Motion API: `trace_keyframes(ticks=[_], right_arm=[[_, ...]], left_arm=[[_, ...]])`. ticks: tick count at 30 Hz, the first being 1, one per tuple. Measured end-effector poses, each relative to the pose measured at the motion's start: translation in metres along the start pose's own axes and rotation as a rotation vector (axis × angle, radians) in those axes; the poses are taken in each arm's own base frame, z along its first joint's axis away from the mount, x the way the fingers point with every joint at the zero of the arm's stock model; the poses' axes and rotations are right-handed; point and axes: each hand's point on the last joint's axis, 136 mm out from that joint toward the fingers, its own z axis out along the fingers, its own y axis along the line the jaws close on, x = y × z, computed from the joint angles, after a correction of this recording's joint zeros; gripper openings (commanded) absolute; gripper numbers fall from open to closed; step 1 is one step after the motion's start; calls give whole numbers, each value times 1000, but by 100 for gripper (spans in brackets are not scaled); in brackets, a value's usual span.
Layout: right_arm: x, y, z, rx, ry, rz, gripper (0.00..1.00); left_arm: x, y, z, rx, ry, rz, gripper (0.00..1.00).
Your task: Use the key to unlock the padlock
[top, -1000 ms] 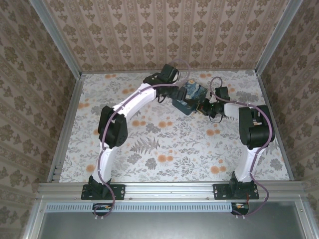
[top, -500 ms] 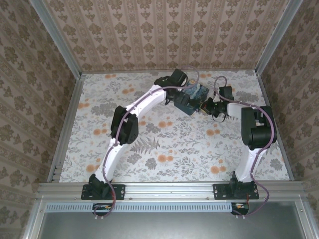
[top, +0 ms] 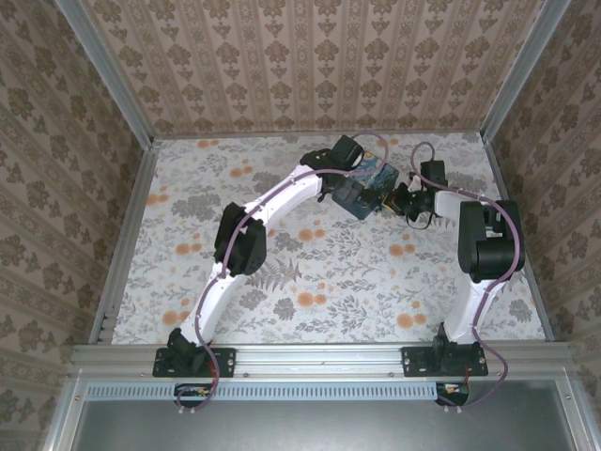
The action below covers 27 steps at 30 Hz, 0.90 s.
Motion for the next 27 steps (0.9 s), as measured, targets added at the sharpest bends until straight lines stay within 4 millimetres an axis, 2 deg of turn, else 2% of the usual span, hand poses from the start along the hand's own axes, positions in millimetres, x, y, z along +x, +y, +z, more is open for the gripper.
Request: trace_keyframes(ticks=[9,15,19,22,27], right_arm=[[-26,-11,-17,39,-45,21,0],[-25,-10,-18,38,-44,20,0],[-1,-8,-29,36,-30,12,0],[23,2,-37,21,-18,-20,0],[89,31,-40,-16,61,-117,0]], left_arm=[[-3,-4,-1,-57,-9,71,100],[-3,-4,-1,-59,-11,77,100],[-3,-5,-1,-50,-11,74,100],[-4,-4,-2,-36,-13,55,100],[8,4,-10,10,11,-7,100]])
